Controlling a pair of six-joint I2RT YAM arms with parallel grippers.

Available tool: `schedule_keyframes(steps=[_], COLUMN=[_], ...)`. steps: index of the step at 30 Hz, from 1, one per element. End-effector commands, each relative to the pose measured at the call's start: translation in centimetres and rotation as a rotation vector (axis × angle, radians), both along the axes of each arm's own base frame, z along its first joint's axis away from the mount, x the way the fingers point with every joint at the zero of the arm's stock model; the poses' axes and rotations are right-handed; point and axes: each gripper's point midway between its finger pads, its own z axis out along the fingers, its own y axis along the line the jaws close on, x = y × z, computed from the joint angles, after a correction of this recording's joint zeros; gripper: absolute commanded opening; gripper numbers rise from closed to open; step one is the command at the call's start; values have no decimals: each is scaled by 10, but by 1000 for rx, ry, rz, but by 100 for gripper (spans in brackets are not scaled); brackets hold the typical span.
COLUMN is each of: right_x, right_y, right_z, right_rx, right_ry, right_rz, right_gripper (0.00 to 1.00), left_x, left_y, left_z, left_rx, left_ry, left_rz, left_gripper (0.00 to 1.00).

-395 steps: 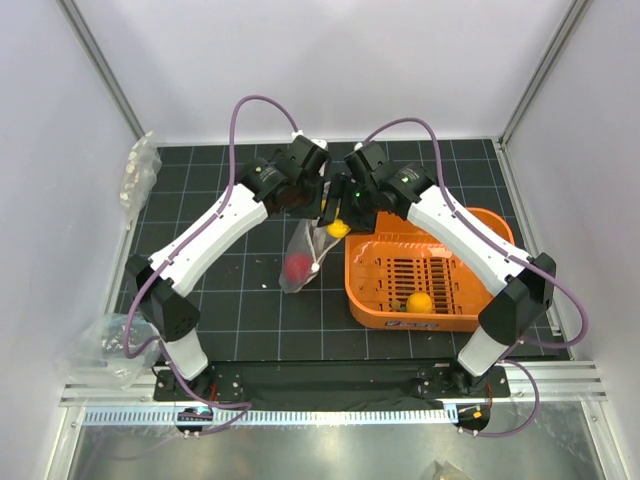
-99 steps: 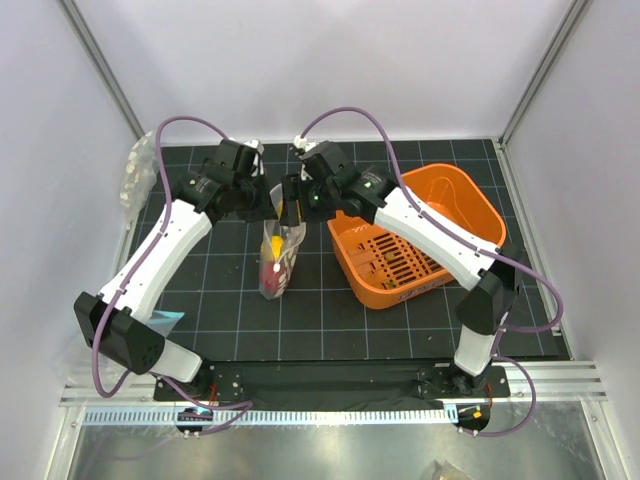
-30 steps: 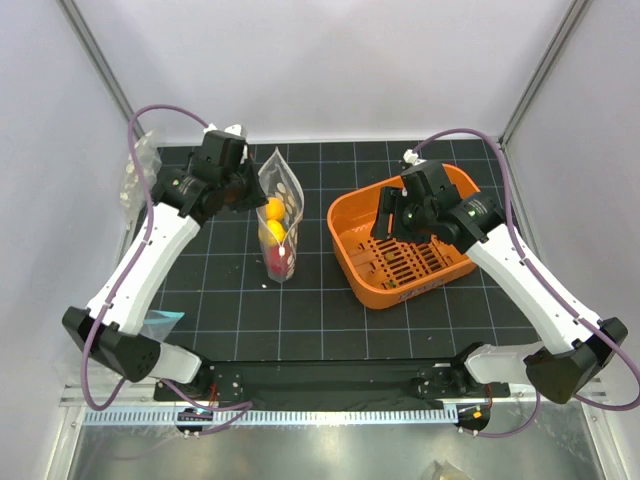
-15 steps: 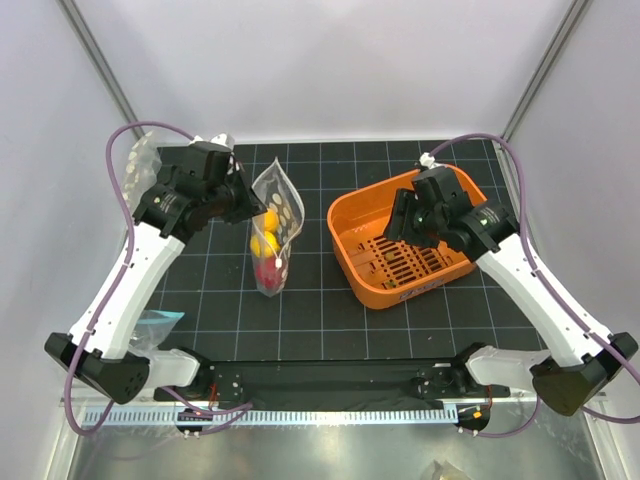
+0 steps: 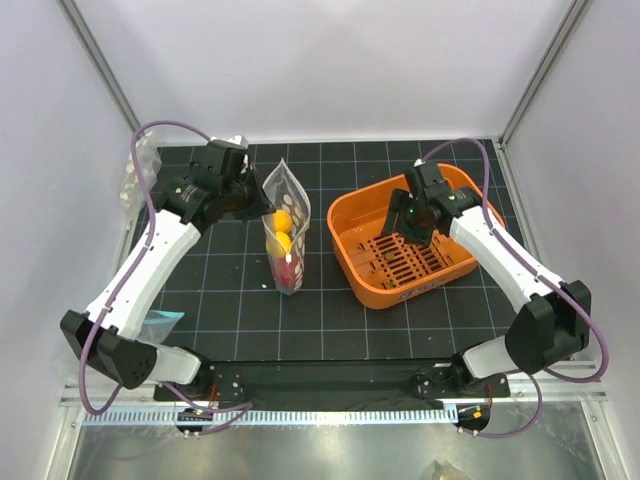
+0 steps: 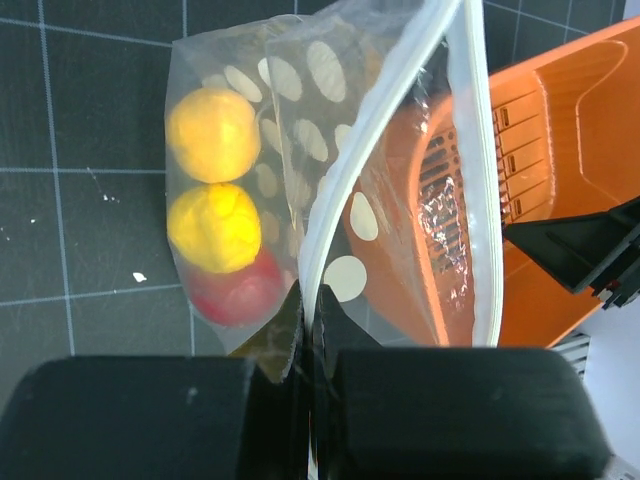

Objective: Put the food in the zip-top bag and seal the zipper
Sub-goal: Pick up the fake fruit from the bin.

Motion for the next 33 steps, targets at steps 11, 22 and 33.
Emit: schedule_keyframes(steps=[11, 22, 33], right_x=[16, 40, 54], right_y=[-13, -14, -18], right_z=[-58, -100, -129], right_rx=[-86, -140, -189], right_ry=[166, 201, 235], right_rz=[88, 101, 67], right_gripper=[57, 61, 43], left_x=[50, 53, 54], left_y=[-30, -33, -27], left_z=[-12, -11, -5], left_rx=[20, -22, 16], left_ry=[52, 78, 61], left_rz=[-165, -128, -128], left_gripper=[0, 0, 0])
